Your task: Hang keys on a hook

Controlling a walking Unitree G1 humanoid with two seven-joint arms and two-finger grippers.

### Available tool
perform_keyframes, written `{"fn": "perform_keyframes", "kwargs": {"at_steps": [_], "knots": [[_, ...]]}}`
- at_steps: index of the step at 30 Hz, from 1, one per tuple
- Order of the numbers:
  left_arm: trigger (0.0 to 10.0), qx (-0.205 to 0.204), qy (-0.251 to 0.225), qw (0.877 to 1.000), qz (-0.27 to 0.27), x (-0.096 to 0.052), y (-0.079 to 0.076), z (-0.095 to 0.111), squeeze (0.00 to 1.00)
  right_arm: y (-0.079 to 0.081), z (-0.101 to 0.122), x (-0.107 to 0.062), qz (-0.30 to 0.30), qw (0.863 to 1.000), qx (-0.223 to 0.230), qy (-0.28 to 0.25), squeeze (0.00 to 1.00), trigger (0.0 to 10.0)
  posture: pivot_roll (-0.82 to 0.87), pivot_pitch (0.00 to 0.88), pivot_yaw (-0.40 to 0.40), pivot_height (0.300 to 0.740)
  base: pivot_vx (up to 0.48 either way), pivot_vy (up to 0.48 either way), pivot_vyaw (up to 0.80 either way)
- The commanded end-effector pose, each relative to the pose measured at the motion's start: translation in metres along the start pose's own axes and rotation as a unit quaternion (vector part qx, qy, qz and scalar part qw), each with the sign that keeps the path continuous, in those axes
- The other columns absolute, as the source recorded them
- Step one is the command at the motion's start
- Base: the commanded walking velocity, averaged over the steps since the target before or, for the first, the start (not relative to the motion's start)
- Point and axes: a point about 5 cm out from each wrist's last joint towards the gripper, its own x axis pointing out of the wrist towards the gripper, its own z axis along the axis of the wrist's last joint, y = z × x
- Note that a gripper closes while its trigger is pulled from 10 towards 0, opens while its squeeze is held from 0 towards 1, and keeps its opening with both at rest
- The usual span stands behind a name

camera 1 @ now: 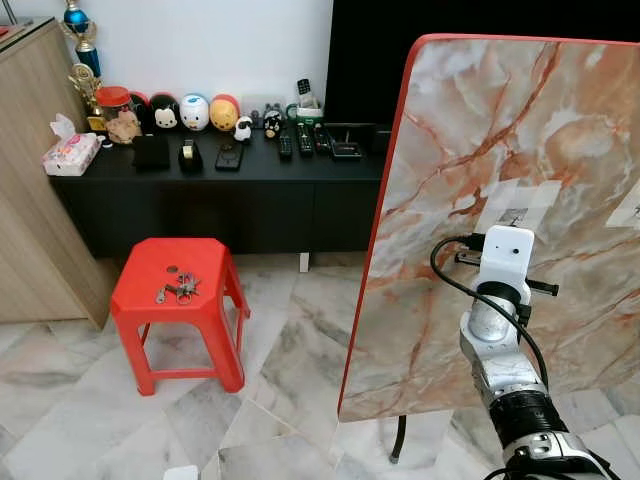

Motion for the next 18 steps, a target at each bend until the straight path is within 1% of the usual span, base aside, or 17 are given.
{"fn": "perform_keyframes", "kwargs": {"at_steps": [1,18], "knots": [[10.0,-0.008,0.038,0.999,-0.012,-0.0051,-0.0066,-0.0199,0.0,-0.0009,-0.0002,0.0016,0.002,1.0,-0.009,0.004,0.0,10.0,0.08,0.0,-0.097,0.74,0.0,0.0,0.0],[10.0,-0.006,0.038,0.999,-0.011,-0.005,-0.0063,-0.0196,0.0,0.0048,-0.0042,-0.0013,0.026,0.999,-0.039,0.015,0.0,10.0,0.08,0.0,-0.097,0.74,0.0,0.0,0.0]]}}
